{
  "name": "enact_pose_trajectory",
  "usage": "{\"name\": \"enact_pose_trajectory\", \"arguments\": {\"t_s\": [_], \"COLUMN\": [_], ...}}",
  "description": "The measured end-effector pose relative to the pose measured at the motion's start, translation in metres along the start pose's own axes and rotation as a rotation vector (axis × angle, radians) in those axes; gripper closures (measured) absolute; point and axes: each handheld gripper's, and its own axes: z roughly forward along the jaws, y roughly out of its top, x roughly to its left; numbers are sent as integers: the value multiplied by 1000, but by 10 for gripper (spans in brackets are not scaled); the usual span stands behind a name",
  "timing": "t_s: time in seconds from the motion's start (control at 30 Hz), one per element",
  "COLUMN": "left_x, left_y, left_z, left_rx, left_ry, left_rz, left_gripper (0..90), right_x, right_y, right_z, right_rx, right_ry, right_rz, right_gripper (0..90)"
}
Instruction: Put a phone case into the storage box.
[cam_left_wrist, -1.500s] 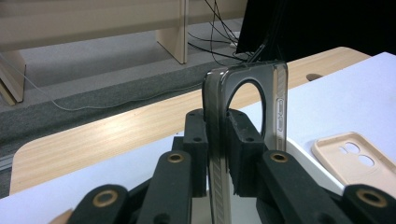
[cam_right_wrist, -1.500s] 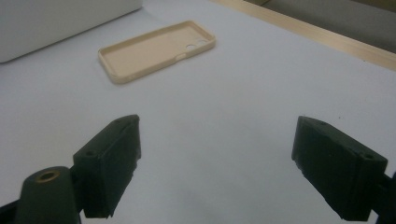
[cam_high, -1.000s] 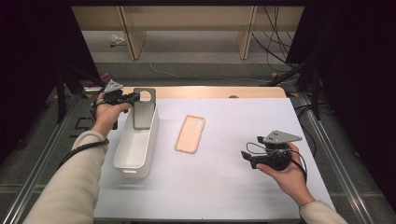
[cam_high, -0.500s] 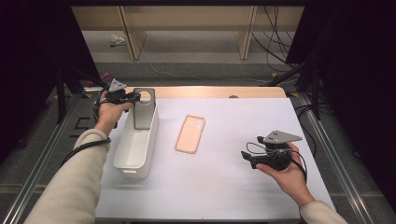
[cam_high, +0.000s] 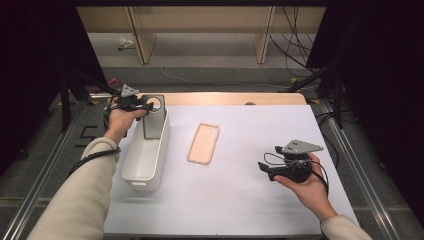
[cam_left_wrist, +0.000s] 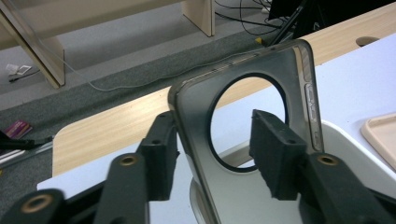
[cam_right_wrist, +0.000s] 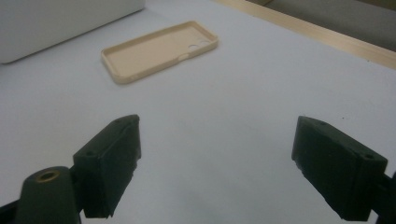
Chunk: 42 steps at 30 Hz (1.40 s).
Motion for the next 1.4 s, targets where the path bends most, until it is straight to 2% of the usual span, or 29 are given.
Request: {"name": "enact_pose_trajectory", "arguments": {"t_s": [0.1, 0.23, 0.3, 0.5, 0.67, 0.87, 0.97, 1.03, 1.13, 1.27, 1.4], "left_x": [0, -1, -2, -2, -2, -5, -9, -13, -19, -34, -53], "left_y": [0, 3, 4, 5, 6, 9, 10, 10, 9, 6, -1], "left_z": [1, 1, 2, -1, -10, -27, -38, -46, -58, -76, -92], "left_rx": [9, 13, 16, 18, 12, 25, 47, 52, 40, 1, -30], "left_ry": [4, 6, 13, 29, 46, 16, 21, 19, 28, -3, -43], "left_rz": [-4, 16, 20, -2, -26, -7, 5, 18, 34, 50, 59], "left_gripper": [436, 350, 335, 288, 226, 215, 155, 148, 95, 73, 81], "right_x": [0, 0, 0, 0, 0, 1, 1, 1, 2, 2, 2], "right_y": [0, 0, 0, 0, 0, 1, 1, 1, 1, 1, 1], "right_z": [0, 0, 0, 0, 0, 0, 0, 0, 0, 1, 1], "right_rx": [0, 1, 1, 0, -1, 0, 0, 1, 1, 1, 2], "right_ry": [0, 1, 1, 3, 1, -2, -3, -4, -1, -1, -2], "right_rz": [-1, -1, -1, 0, -3, -4, -3, -4, -5, -5, -4], "right_gripper": [164, 164, 164, 164, 164, 164, 164, 164, 164, 164, 164]}}
